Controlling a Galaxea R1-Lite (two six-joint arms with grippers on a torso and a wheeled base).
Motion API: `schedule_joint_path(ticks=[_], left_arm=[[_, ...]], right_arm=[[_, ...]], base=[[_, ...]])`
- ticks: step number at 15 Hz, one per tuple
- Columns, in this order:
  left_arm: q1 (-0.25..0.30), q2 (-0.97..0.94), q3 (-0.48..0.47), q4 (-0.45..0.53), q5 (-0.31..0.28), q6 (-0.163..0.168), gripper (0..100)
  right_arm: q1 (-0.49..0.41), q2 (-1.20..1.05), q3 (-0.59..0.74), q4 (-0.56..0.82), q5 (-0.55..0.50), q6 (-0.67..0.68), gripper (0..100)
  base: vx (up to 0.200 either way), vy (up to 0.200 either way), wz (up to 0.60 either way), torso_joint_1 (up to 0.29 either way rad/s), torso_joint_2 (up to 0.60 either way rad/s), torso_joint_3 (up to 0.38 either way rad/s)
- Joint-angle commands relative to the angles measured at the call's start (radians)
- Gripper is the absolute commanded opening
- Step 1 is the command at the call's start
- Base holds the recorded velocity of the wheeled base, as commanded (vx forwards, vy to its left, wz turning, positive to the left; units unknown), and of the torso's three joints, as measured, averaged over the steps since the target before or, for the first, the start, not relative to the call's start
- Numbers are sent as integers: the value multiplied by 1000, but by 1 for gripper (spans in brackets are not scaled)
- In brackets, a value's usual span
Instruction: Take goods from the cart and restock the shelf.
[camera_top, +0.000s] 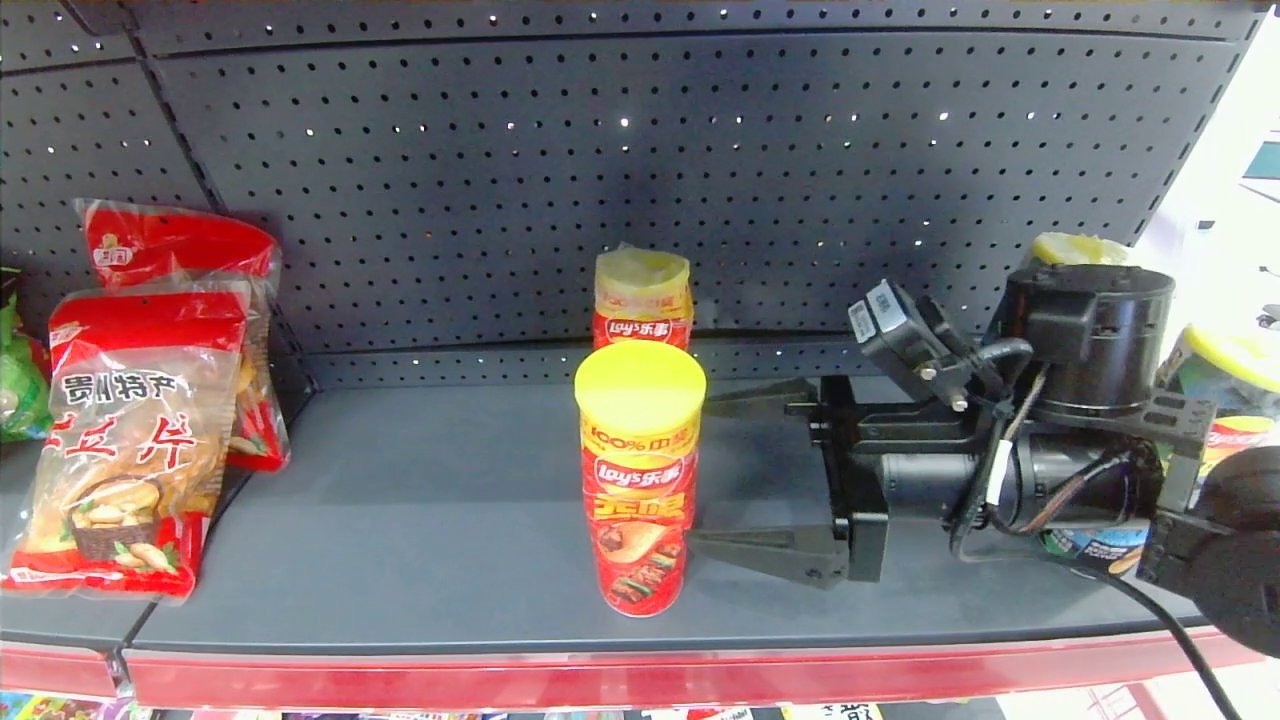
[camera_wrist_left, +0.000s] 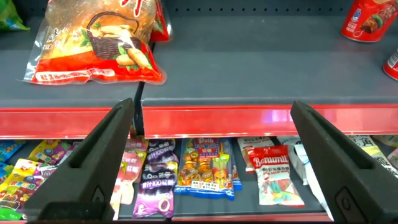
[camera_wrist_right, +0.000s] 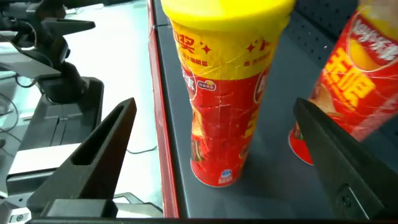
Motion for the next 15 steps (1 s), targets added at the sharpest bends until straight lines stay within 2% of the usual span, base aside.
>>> schedule_joint_path(ticks=[1, 15], left_arm=[[0, 1, 0, 0, 0, -1, 100], [0, 1, 0, 0, 0, -1, 100]], right_arm=[[4, 36, -4, -2, -3, 0, 100], [25, 107, -13, -6, -8, -2, 100]], base=[[0, 0, 0, 0, 0, 0], [0, 0, 0, 0, 0, 0]])
